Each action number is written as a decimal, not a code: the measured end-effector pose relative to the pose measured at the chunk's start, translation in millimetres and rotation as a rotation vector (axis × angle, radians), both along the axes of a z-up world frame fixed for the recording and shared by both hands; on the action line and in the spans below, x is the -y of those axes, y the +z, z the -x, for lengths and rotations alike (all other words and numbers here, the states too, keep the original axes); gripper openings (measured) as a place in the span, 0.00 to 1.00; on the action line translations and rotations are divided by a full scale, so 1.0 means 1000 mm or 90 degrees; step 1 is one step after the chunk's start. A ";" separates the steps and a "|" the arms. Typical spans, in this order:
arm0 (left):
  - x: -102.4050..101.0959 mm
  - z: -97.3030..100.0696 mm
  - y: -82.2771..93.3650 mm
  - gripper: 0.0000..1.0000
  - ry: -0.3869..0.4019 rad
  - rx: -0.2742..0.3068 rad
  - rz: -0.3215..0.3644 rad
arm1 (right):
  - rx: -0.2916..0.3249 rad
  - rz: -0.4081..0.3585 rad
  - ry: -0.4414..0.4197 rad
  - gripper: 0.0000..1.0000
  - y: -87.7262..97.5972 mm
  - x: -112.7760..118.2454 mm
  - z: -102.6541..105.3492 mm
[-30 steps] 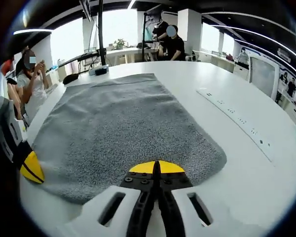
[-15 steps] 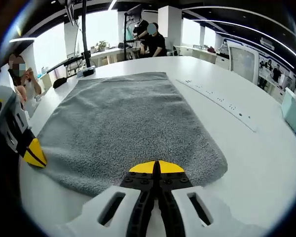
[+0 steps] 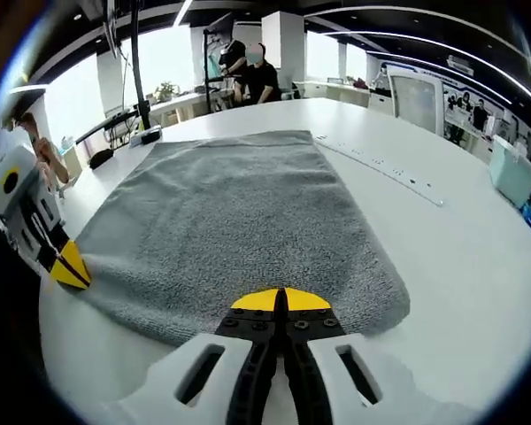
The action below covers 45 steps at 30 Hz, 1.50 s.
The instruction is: Fold the towel on the table until its edges align and the towel forms a compact rectangular stack.
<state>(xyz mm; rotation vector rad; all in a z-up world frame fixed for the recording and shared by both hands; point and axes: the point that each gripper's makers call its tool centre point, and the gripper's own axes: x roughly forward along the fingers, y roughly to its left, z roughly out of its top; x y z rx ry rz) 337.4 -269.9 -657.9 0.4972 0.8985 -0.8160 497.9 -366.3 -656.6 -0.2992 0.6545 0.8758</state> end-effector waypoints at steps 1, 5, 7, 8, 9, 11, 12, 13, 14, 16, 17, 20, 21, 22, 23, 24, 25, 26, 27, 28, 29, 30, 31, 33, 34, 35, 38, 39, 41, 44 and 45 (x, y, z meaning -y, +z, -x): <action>-0.001 0.000 0.000 0.01 0.001 -0.001 0.002 | -0.001 -0.003 0.000 0.00 0.000 0.001 0.001; -0.003 0.001 0.000 0.01 0.013 -0.003 0.020 | -0.009 -0.008 -0.002 0.00 0.001 0.003 0.003; -0.004 0.001 0.001 0.01 0.018 -0.005 0.027 | -0.009 -0.001 0.000 0.00 0.000 0.003 0.005; -0.004 0.001 0.000 0.01 0.023 -0.008 0.033 | -0.009 0.000 -0.001 0.00 0.000 0.004 0.006; -0.005 0.001 0.000 0.01 0.028 -0.011 0.038 | -0.012 -0.002 -0.005 0.00 0.000 0.005 0.006; -0.006 0.001 0.001 0.01 0.036 -0.017 0.044 | -0.035 -0.008 -0.024 0.00 0.000 0.007 0.010; -0.006 0.001 0.001 0.01 0.037 -0.017 0.044 | -0.039 -0.002 -0.024 0.00 0.000 0.008 0.011; -0.006 0.002 0.000 0.01 0.036 -0.015 0.043 | -0.030 0.016 -0.011 0.00 0.000 0.009 0.014; -0.005 0.002 0.000 0.01 0.033 -0.012 0.040 | -0.024 0.024 -0.005 0.00 0.000 0.010 0.015; -0.005 0.002 0.000 0.01 0.029 -0.010 0.036 | -0.031 0.019 -0.018 0.00 0.000 0.012 0.017; -0.005 0.002 0.000 0.01 0.028 -0.009 0.034 | -0.033 0.015 -0.023 0.00 -0.001 0.014 0.018; -0.006 0.003 0.000 0.01 0.029 -0.010 0.036 | -0.035 0.010 -0.030 0.00 -0.001 0.016 0.019; -0.006 0.003 0.000 0.01 0.032 -0.011 0.038 | -0.035 0.012 -0.028 0.00 -0.001 0.016 0.021; -0.006 0.004 0.000 0.01 0.032 -0.010 0.037 | -0.038 0.017 -0.028 0.00 -0.001 0.017 0.022; -0.007 0.004 0.000 0.01 0.032 -0.010 0.037 | -0.040 0.024 -0.026 0.00 -0.001 0.018 0.024; -0.007 0.005 0.000 0.01 0.032 -0.011 0.034 | -0.034 0.045 -0.017 0.00 -0.001 0.019 0.027; -0.007 0.005 0.000 0.01 0.031 -0.011 0.033 | -0.025 0.056 -0.011 0.00 -0.001 0.020 0.029; -0.008 0.005 0.000 0.01 0.030 -0.011 0.031 | -0.018 0.063 -0.008 0.00 -0.001 0.020 0.031; -0.008 0.005 0.000 0.01 0.030 -0.011 0.031 | -0.018 0.062 -0.009 0.00 -0.002 0.020 0.033; -0.009 0.006 0.000 0.01 0.031 -0.012 0.030 | -0.018 0.063 -0.010 0.00 -0.002 0.022 0.034; -0.009 0.006 0.000 0.01 0.032 -0.013 0.030 | -0.018 0.063 -0.010 0.00 -0.002 0.023 0.035; -0.010 0.007 -0.001 0.01 0.033 -0.013 0.030 | -0.019 0.059 -0.013 0.00 -0.002 0.024 0.037; -0.010 0.007 -0.001 0.01 0.032 -0.012 0.029 | -0.020 0.056 -0.017 0.00 -0.002 0.025 0.038; -0.011 0.008 -0.001 0.01 0.030 -0.008 0.026 | -0.023 0.051 -0.022 0.00 -0.002 0.026 0.040; -0.011 0.008 0.000 0.01 0.029 -0.007 0.024 | -0.025 0.052 -0.024 0.00 -0.002 0.026 0.041; -0.011 0.009 0.000 0.01 0.029 -0.006 0.021 | -0.025 0.056 -0.023 0.00 -0.002 0.026 0.043; -0.013 0.009 0.000 0.01 0.028 -0.006 0.017 | -0.011 0.074 -0.015 0.00 -0.002 0.027 0.048; -0.013 0.010 0.000 0.01 0.030 -0.006 0.016 | -0.011 0.076 -0.015 0.00 -0.003 0.027 0.049; -0.015 0.011 0.000 0.01 0.030 -0.003 0.012 | -0.013 0.080 -0.016 0.00 -0.002 0.027 0.053; -0.018 0.013 0.000 0.01 0.025 0.010 -0.002 | -0.036 0.086 -0.019 0.00 -0.002 0.029 0.061; -0.018 0.013 0.000 0.01 0.024 0.012 -0.003 | -0.033 0.099 -0.008 0.00 -0.003 0.030 0.064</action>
